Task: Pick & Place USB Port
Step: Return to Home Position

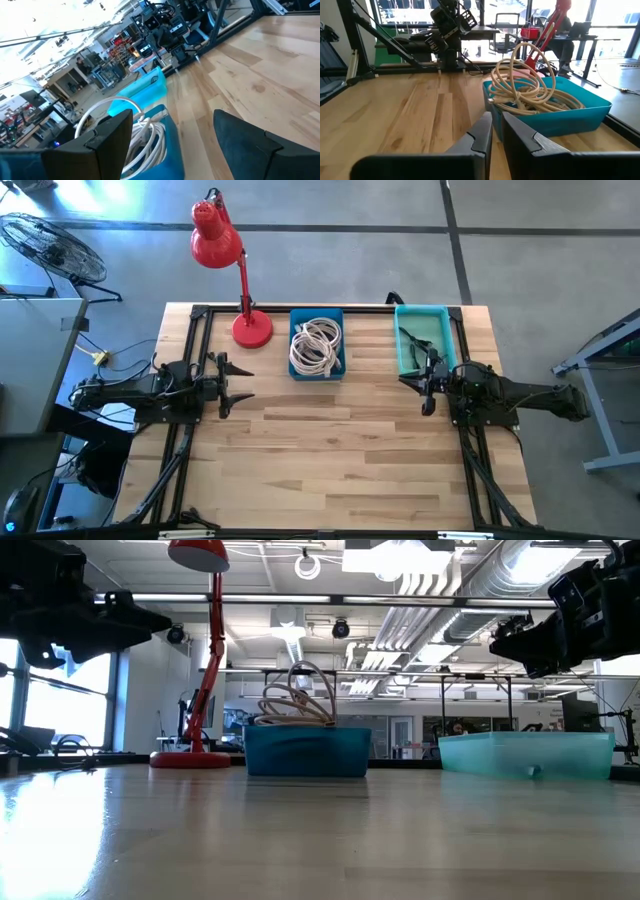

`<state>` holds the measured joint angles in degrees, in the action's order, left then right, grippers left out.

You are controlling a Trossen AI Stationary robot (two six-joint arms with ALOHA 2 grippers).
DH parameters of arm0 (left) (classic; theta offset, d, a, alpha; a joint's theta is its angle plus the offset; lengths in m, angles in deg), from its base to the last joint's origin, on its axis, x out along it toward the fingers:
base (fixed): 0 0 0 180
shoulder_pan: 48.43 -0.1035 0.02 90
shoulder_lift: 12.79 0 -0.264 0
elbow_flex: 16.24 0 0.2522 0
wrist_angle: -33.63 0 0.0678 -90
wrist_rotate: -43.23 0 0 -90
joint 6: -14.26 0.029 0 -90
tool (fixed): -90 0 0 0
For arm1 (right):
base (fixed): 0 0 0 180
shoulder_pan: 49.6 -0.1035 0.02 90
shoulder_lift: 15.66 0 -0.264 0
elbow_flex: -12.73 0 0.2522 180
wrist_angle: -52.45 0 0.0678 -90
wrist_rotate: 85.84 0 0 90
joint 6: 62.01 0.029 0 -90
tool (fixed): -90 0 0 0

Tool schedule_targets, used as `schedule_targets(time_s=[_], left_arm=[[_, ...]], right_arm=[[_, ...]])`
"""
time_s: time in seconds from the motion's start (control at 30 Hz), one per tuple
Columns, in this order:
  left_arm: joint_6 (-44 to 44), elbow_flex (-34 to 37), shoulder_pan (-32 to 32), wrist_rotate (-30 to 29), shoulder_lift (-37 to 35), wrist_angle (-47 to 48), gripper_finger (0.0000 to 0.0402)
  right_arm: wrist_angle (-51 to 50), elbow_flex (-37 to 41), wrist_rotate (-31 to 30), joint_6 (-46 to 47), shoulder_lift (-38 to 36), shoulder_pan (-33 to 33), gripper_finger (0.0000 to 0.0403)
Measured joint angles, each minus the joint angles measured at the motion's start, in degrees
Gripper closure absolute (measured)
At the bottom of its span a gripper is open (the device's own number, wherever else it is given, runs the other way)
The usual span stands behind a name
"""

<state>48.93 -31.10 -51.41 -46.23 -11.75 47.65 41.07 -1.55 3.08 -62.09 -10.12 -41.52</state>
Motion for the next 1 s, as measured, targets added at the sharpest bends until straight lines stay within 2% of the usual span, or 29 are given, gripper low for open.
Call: schedule_targets(time_s=[1.0], left_arm=[[-0.02, 0.0, 0.02, -0.07, 0.0, -0.11, 0.0129]], right_arm=[[0.0, 0.02, 0.02, 0.02, 0.0, 0.0, 0.037]])
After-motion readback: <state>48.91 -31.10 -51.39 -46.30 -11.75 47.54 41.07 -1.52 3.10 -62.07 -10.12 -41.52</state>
